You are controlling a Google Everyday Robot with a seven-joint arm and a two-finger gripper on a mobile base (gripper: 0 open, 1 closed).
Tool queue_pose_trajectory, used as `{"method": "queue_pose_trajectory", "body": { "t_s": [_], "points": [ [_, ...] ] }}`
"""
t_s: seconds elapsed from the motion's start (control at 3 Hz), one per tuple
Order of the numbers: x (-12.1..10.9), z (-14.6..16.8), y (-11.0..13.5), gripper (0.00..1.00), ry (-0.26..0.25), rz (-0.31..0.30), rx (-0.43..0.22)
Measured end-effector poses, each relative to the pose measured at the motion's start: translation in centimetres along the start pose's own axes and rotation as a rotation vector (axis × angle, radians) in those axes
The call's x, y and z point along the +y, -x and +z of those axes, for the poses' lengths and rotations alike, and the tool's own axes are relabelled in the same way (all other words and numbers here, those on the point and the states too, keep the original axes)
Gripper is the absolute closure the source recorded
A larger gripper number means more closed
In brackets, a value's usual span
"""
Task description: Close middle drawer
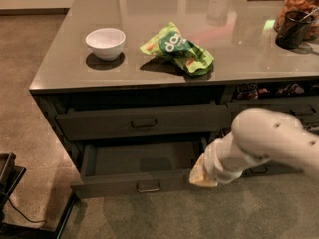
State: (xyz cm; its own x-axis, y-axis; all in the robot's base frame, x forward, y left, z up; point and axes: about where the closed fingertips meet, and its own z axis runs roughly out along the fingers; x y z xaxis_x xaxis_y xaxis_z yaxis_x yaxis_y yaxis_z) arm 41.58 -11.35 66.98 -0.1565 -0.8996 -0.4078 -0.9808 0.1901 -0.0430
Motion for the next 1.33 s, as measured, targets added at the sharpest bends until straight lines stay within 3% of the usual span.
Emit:
{"method": "queue_pose_trajectory", "body": {
  "t_s": [0.33, 1.0, 1.33],
  "points": [
    [0.0, 6.8, -2.9, 1.0, -0.008, -0.024, -0.023],
    [-4.3, 17.5, -6.5, 1.0, -0.121, 0.029, -0.166],
    [-5.9, 25.3, -8.0, 1.0, -0.1, 0.089, -0.244]
  ]
}}
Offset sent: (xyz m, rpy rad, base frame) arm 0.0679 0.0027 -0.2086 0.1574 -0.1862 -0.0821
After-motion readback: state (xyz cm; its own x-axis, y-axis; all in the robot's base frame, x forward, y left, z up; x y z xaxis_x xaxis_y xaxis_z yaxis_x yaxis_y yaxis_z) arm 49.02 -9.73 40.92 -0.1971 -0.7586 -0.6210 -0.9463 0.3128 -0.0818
